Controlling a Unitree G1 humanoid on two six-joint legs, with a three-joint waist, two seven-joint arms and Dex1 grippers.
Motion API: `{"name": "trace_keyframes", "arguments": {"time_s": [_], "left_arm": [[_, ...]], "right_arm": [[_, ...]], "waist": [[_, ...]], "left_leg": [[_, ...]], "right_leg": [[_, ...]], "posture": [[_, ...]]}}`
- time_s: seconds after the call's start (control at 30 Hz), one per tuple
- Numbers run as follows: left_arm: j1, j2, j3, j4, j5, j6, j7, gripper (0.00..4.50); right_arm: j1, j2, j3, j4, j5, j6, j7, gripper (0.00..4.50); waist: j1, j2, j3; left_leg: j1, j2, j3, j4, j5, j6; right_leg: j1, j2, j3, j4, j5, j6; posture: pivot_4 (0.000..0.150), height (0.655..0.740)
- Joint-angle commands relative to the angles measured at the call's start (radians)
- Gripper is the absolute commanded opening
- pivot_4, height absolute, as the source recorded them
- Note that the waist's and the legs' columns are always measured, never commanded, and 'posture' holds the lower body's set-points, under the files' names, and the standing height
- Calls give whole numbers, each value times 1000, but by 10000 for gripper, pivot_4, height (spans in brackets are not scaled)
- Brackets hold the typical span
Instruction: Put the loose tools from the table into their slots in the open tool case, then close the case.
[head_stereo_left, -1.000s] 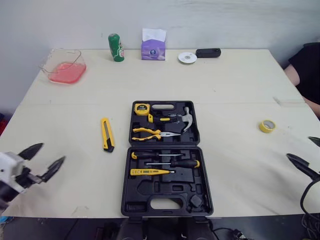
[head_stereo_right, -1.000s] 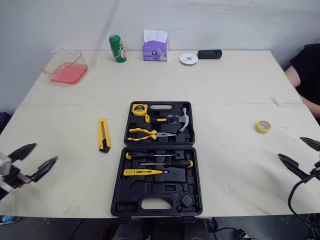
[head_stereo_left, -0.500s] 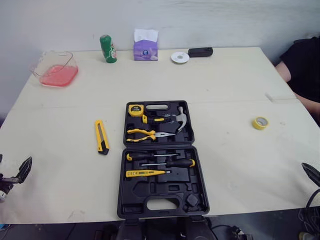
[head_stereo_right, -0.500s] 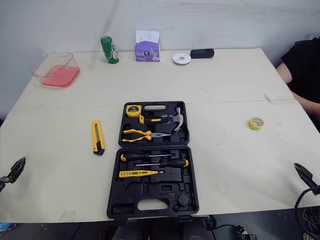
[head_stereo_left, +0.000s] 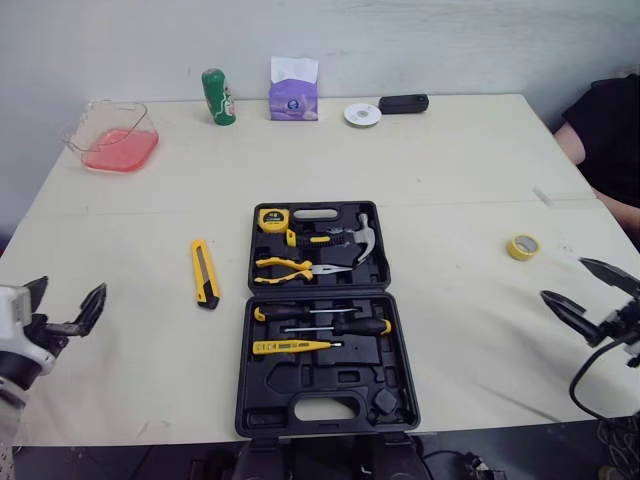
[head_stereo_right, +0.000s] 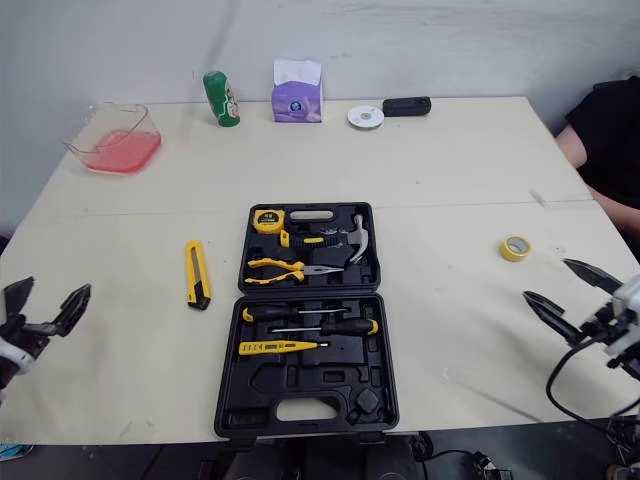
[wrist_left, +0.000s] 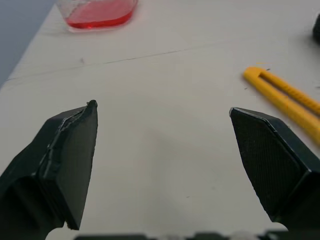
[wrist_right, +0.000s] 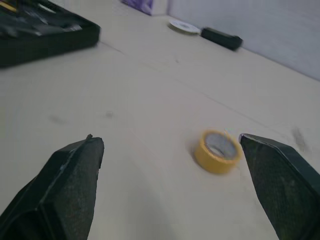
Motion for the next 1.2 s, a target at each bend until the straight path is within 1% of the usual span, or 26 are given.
{"name": "trace_keyframes", "arguments": {"time_s": [0.03, 0.07, 0.13, 0.17, 0.23, 0.37, 0.4, 0.53, 0.6, 0.7, 0.8, 0.97, 1.13, 1.2], "left_arm": [[-36, 13, -32, -129, -47, 124, 65, 44397], [-65, 10, -58, -174, -61, 182, 105, 44397], [-118, -5, -95, -238, -90, 296, 188, 44397], [-149, -27, -118, -270, -107, 376, 250, 44397], [-190, -61, -156, -312, -136, 486, 321, 44397], [-307, -151, -289, -378, -93, 616, 466, 44397], [-331, -173, -306, -383, -83, 655, 499, 44397], [-400, -222, -351, -390, -9, 770, 603, 44397], [-433, -263, -345, -382, 3, 821, 623, 44397], [-484, -293, -381, -331, 50, 900, 637, 44397], [-527, -330, -376, -296, 90, 947, 639, 44397], [-568, -339, -419, -236, 169, 939, 631, 44397], [-585, -355, -437, -188, 217, 913, 602, 44397], [-610, -359, -471, -135, 239, 900, 590, 44397]], "right_arm": [[-10, 25, 43, -155, 47, 73, 14, 45000], [-18, 43, 81, -227, 48, 106, 6, 45000], [-29, 68, 123, -316, 52, 155, -13, 45000], [-36, 78, 134, -341, 61, 178, -16, 45000], [-42, 89, 145, -376, 76, 218, -24, 45000], [-54, 104, 179, -437, 84, 266, -22, 45000], [-55, 106, 184, -450, 86, 276, -21, 45000], [-54, 109, 202, -471, 76, 287, -7, 45000], [-51, 112, 208, -478, 73, 287, -9, 45000], [-47, 117, 212, -496, 76, 289, -10, 45000], [-42, 120, 214, -529, 81, 303, -18, 45000], [-31, 121, 224, -586, 83, 328, -22, 45000], [-26, 125, 220, -608, 85, 341, -32, 45000], [-25, 130, 224, -620, 83, 344, -37, 45000]], "waist": [[1, 0, 0], [1, 0, 0], [1, 0, 0], [1, 0, 0], [3, 0, 0], [17, 0, 0], [22, 0, 0], [26, 0, 0], [26, 0, 0], [27, -1, 0], [28, -1, 0], [27, -1, 0], [28, -1, 0], [30, -1, 0]], "left_leg": [[0, 0, 0, 0, 0, 0], [0, 0, 0, 0, 0, 0], [0, 0, 0, 0, 1, 1], [0, 0, 0, 0, 1, 1], [0, -1, 0, 1, 1, 1], [-1, -1, 0, 1, 1, 1], [-1, -1, 0, 2, 1, 1], [-1, 0, 0, 3, 2, 1], [-1, 0, 0, 4, 2, 1], [-1, 0, 0, 4, 2, 1], [-1, 0, 0, 4, 2, 1], [-2, 1, 0, 4, 3, 0], [-2, 1, 0, 4, 3, -1], [-2, 1, 0, 4, 3, -1]], "right_leg": [[0, 0, 0, 0, 0, 0], [0, 0, 0, 0, 0, 0], [0, 0, 0, 0, 0, 0], [0, 0, 0, 0, 0, 0], [0, 0, 0, 1, 0, 0], [0, 5, -1, 2, 0, 0], [0, 7, 0, 1, 0, 0], [0, 9, 1, 1, 0, 0], [0, 10, 1, 1, 0, 0], [0, 10, 1, 1, 0, 0], [0, 11, 1, 1, 0, 0], [0, 12, 1, 1, 0, 0], [0, 12, 2, 1, 0, 0], [0, 12, 1, 1, 0, 0]], "posture": [[1500, 7400], [1500, 7400], [1500, 7400], [1500, 7400], [1500, 7400], [1500, 7400], [1500, 7400], [1500, 7400], [1500, 7400], [1500, 7400], [1500, 7400], [1500, 7400], [1500, 7400], [1500, 7400]]}}
